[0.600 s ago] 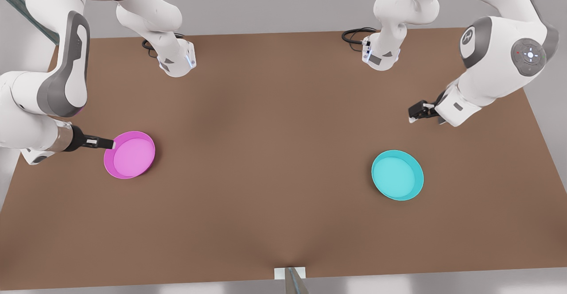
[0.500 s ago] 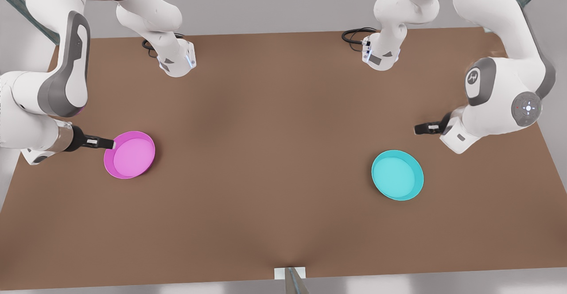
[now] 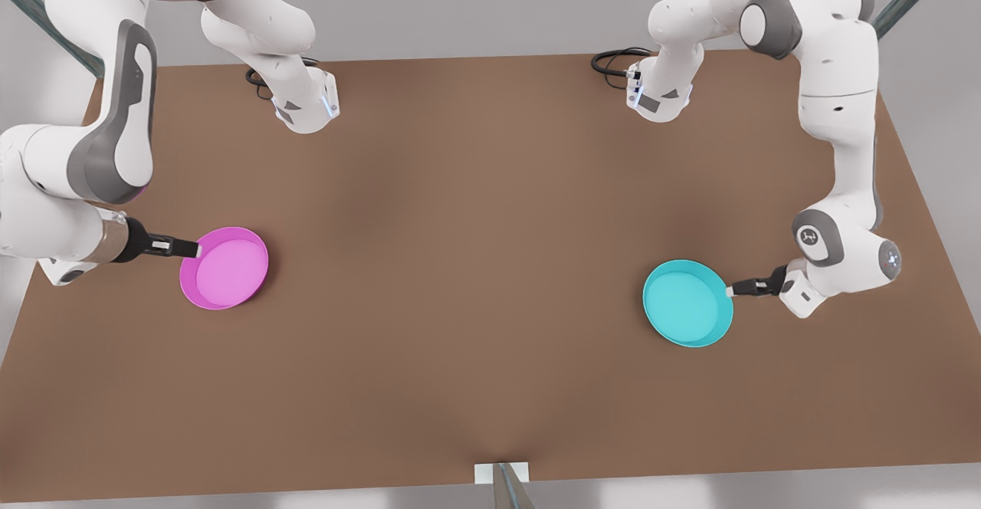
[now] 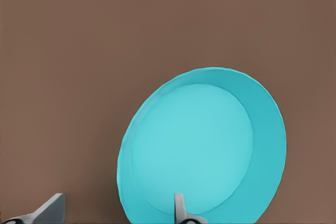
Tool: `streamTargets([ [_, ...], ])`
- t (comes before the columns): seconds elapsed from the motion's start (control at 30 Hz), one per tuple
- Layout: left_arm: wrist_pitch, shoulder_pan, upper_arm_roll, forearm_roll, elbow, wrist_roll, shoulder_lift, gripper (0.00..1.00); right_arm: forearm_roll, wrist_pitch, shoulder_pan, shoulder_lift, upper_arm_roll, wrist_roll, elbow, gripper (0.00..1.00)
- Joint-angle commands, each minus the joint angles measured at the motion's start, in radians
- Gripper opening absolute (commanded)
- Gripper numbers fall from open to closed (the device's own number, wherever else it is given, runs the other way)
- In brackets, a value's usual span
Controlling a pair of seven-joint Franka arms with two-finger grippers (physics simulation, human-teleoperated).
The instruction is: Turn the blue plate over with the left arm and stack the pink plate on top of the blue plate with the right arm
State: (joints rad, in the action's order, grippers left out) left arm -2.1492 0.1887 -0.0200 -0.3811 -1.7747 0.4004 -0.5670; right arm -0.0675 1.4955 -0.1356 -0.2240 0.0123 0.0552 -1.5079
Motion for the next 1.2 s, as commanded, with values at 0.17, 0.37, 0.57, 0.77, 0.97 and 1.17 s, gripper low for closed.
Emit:
streamTargets([
  [0.17, 0.0, 0.001, 0.012, -0.036, 0.0, -0.002, -0.039, 1.0, 0.0, -0.001, -0.002, 0.0, 0.0, 0.0, -0.002, 1.0],
  [0.37, -0.012, 0.008, 0.031, -0.042, 0.012, 0.011, -0.082, 0.97, 0.0, -0.006, -0.01, 0.0, 0.0, -0.003, 0.0, 1.0],
  [0.57, -0.018, 0.017, 0.041, -0.093, 0.014, 0.014, -0.108, 0.72, 0.0, -0.006, -0.01, 0.0, 0.0, -0.003, 0.0, 1.0],
  [0.77, -0.04, 0.018, 0.045, -0.094, 0.014, 0.015, -0.128, 0.51, 0.0, -0.006, -0.012, 0.0, 0.0, -0.003, 0.0, 1.0],
  [0.97, -0.052, 0.018, 0.045, -0.094, 0.014, 0.015, -0.134, 0.21, 0.0, -0.006, -0.009, 0.0, 0.0, -0.003, 0.0, 1.0],
  [1.17, -0.049, 0.017, 0.045, -0.093, 0.014, 0.015, -0.126, 0.21, 0.0, -0.006, -0.01, 0.0, 0.0, -0.003, 0.0, 1.0],
])
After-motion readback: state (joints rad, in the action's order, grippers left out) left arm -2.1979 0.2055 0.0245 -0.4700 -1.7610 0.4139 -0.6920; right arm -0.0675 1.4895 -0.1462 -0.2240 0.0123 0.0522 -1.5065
